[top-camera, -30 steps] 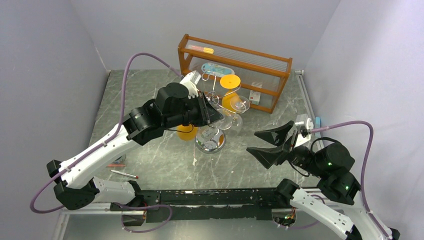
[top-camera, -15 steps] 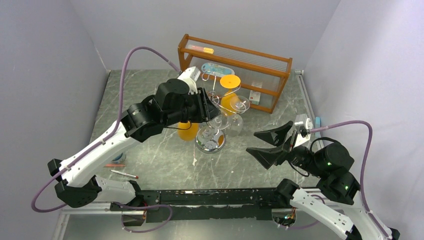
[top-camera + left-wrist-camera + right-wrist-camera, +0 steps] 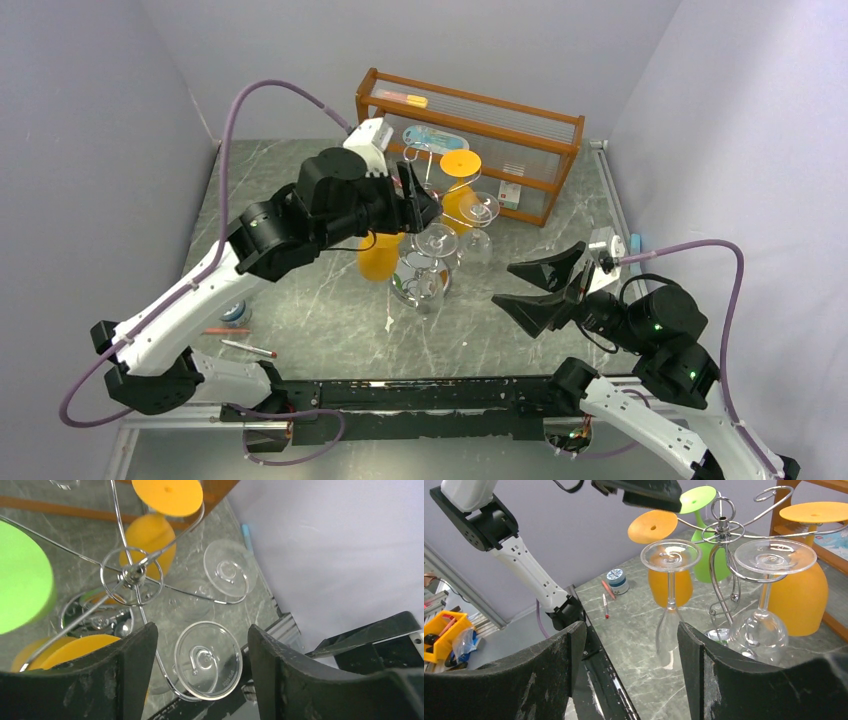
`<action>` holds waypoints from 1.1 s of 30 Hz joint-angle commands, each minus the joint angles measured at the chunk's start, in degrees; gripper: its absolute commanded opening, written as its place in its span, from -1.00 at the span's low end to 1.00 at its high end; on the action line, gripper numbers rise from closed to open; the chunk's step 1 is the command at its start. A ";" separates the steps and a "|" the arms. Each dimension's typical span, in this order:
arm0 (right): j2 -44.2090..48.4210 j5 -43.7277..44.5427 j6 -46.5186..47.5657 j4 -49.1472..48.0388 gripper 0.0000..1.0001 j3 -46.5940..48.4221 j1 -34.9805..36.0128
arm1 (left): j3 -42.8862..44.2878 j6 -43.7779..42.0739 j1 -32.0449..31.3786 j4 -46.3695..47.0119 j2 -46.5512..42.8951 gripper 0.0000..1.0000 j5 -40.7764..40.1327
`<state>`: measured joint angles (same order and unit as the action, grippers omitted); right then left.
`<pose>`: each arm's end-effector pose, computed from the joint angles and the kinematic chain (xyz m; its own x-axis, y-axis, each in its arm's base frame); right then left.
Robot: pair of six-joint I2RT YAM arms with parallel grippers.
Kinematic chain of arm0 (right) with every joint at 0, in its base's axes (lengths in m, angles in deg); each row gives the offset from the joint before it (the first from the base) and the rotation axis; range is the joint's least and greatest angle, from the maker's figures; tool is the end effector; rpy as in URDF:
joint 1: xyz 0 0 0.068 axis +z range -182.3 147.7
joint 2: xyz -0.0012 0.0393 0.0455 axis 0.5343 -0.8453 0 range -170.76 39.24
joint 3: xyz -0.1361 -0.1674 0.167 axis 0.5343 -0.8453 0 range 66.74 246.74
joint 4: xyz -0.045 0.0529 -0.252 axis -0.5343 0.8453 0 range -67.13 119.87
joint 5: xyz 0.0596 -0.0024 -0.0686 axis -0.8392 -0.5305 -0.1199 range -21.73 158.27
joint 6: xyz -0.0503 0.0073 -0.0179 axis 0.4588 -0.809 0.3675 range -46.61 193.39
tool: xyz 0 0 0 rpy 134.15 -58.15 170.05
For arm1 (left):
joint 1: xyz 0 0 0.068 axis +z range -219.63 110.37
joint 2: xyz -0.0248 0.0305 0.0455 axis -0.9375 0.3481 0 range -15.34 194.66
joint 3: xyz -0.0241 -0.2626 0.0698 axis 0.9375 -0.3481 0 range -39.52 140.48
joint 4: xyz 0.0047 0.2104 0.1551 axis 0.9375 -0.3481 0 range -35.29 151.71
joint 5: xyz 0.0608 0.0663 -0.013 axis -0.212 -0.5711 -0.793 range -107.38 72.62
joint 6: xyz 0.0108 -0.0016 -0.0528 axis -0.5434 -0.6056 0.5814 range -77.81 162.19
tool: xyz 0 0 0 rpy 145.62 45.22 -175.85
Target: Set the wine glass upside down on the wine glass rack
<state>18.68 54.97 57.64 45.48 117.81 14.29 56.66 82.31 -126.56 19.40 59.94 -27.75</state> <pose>0.0359 0.0499 0.3972 -0.1433 0.2327 -0.9619 -0.8568 0.4573 0.2383 0.1481 -0.2159 0.4724 -0.6245 -0.2026 -0.7543 0.4319 0.7150 -0.5497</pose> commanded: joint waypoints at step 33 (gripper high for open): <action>-2.30 17.04 -8.45 3.69 0.42 -0.58 0.26 | -16.65 -10.66 46.36 16.64 7.20 0.93 17.12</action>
<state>15.47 63.63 52.92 47.91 118.38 14.29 44.64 70.11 -83.32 33.83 66.22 -27.86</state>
